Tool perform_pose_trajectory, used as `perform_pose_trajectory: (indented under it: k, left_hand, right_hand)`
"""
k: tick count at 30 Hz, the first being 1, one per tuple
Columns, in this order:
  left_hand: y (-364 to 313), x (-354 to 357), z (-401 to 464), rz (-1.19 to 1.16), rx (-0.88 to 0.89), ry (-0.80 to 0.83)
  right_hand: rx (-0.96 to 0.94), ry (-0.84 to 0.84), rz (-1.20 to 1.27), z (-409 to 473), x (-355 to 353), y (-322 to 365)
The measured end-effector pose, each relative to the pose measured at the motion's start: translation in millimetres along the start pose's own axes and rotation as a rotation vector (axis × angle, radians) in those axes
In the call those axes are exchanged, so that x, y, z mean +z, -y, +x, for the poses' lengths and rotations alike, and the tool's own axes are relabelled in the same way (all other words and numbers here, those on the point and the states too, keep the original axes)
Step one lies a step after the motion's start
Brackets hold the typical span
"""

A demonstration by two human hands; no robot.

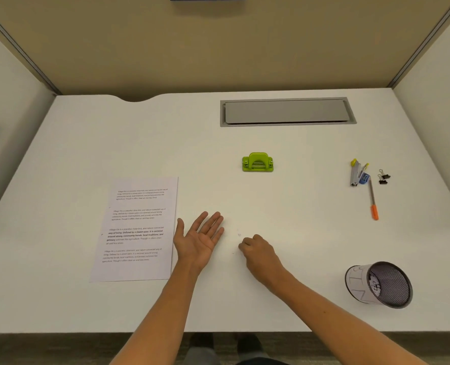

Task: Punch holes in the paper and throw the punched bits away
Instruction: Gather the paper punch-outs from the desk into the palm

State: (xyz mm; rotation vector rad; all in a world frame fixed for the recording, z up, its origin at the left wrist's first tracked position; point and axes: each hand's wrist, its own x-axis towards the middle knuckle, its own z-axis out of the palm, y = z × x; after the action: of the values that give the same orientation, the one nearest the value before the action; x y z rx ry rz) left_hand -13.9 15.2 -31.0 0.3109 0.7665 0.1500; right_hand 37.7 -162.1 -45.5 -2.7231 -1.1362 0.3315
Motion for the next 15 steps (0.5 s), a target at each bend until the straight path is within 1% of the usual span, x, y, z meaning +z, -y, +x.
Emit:
perform_pose_trajectory:
  k: [1,4,5,9,10,12,15]
  left_hand:
    - [0,0,1,-0.006,-0.009,0.005]
    - [2,2,3,-0.009,-0.026,0.022]
    - [2,3,3,-0.007,-0.032,0.028]
    - [4,6,6,0.008,-0.048,0.049]
    - [4,7,6,0.013,-0.051,0.055]
    - [5,9,7,0.024,-0.059,0.067]
    - [8,16,5,0.045,-0.089,0.092]
  right_hand:
    - [0.085,-0.02,0.116,3,2,-2]
    - [0.406,-0.078,0.586,9,-7,-6]
    - [0.485,-0.092,0.7,10,-12,-9]
    - [0.735,0.0,1.177,14,-25,-23]
    - [0.768,0.013,1.277,15,-29,-24]
    - [0.768,0.019,1.397,18,-38,-23]
    - [0.681,0.025,1.436,20,-53,-13]
